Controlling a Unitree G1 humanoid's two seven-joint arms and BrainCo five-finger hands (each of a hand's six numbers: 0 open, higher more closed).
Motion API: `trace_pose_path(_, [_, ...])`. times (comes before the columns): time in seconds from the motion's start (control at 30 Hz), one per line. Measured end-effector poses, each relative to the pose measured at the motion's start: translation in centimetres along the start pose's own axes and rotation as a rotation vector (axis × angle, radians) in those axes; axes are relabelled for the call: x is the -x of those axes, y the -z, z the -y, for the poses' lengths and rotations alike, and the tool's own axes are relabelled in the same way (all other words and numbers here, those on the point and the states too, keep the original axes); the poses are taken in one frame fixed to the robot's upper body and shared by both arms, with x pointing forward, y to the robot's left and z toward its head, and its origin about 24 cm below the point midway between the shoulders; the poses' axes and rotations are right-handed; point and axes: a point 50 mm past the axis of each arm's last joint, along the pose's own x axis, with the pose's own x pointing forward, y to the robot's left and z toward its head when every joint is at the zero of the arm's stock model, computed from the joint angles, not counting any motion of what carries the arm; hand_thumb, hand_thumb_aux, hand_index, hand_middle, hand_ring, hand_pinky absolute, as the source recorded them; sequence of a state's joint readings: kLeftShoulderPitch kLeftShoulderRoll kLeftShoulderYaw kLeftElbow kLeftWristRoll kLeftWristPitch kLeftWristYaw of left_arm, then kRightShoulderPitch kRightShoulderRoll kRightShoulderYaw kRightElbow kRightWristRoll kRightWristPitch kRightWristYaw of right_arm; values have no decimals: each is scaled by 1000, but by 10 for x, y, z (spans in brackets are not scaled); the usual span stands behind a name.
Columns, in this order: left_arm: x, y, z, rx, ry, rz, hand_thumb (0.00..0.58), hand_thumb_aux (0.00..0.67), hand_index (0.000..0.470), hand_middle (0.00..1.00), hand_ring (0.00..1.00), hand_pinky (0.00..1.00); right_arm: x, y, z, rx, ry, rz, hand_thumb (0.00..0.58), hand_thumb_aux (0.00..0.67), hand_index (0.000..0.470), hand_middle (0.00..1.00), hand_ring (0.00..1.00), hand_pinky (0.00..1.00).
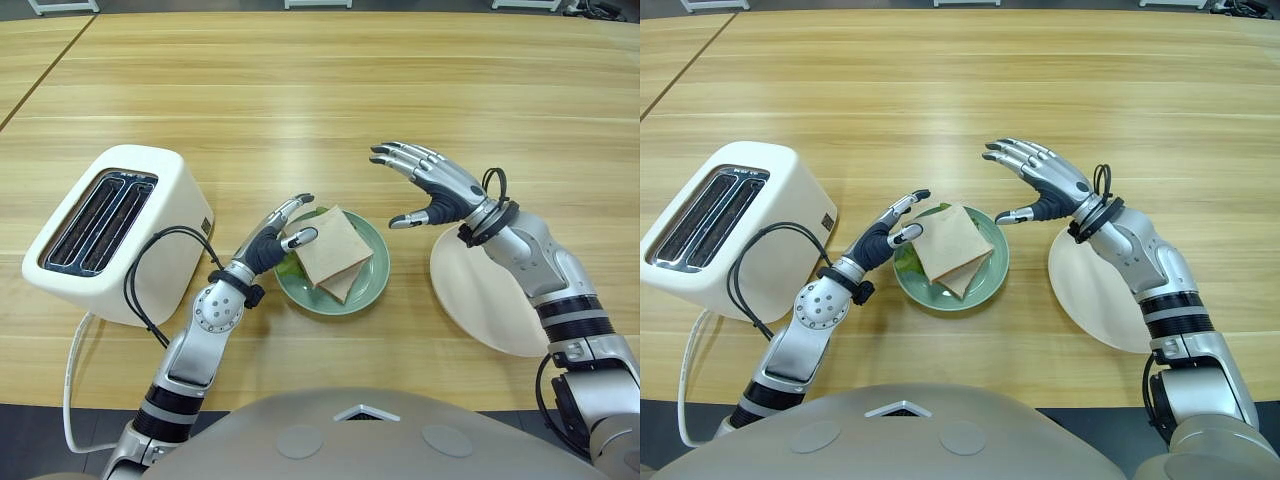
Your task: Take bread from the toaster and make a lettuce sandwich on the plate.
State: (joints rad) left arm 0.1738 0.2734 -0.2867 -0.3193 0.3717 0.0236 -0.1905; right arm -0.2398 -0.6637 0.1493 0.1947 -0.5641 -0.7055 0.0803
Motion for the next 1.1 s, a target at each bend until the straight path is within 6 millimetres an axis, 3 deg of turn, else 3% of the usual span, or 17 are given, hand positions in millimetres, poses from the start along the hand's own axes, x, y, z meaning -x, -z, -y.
trace_pose_path(0.33, [16, -31, -27, -148, -79, 157, 0, 0, 0, 0, 0, 0, 2, -11, -5, -30, -103, 80, 0, 0, 0, 0, 0, 0])
trace_pose_path(0.37, [24, -32, -25, -176, -26, 175, 156, 97, 68, 0, 0, 0, 10, -18, -5, -66, -149, 124, 0, 0, 0, 0, 0, 0])
trace_pose_path(0.4, [29, -32, -24, -184, 14, 179, 268, 179, 125, 0, 0, 0, 15, -22, -5, -87, -179, 143, 0, 0, 0, 0, 0, 0])
trace_pose_path(0.43, [43, -31, -22, -182, 101, 192, 485, 399, 280, 0, 0, 0, 27, -30, -3, -133, -228, 173, 0, 0, 0, 267, 267, 267])
trace_pose_path(0.47, [52, -30, -21, -177, 159, 193, 578, 633, 444, 855, 855, 855, 35, -34, 0, -162, -262, 184, 349, 247, 173, 863, 863, 863])
trace_pose_path(0.5, [61, -28, -22, -177, 213, 187, 580, 670, 470, 1000, 1000, 1000, 43, -39, 4, -185, -300, 194, 580, 652, 457, 1000, 1000, 1000])
trace_pose_path(0.57, [78, -24, -25, -168, 307, 168, 580, 670, 470, 1000, 1000, 1000, 57, -52, 4, -244, -406, 227, 580, 670, 470, 1000, 1000, 1000])
trace_pose_path(0.63, [90, -20, -22, -157, 416, 144, 580, 670, 470, 1000, 1000, 1000, 68, -68, -9, -313, -550, 256, 580, 670, 470, 1000, 1000, 1000])
trace_pose_path(0.8, [97, -4, -21, -189, 551, 63, 580, 670, 470, 1000, 1000, 1000, 84, -80, -43, -369, -810, 199, 580, 670, 470, 1000, 1000, 1000])
trace_pose_path(0.97, [92, 28, 13, -303, 735, -64, 580, 670, 470, 1000, 1000, 1000, 81, -79, -85, -333, -921, 120, 580, 670, 470, 1000, 1000, 1000])
trace_pose_path(1.1, [60, 32, 24, -432, 692, -11, 580, 670, 470, 1000, 1000, 1000, 51, -73, -96, -270, -811, 123, 580, 670, 470, 1000, 1000, 1000])
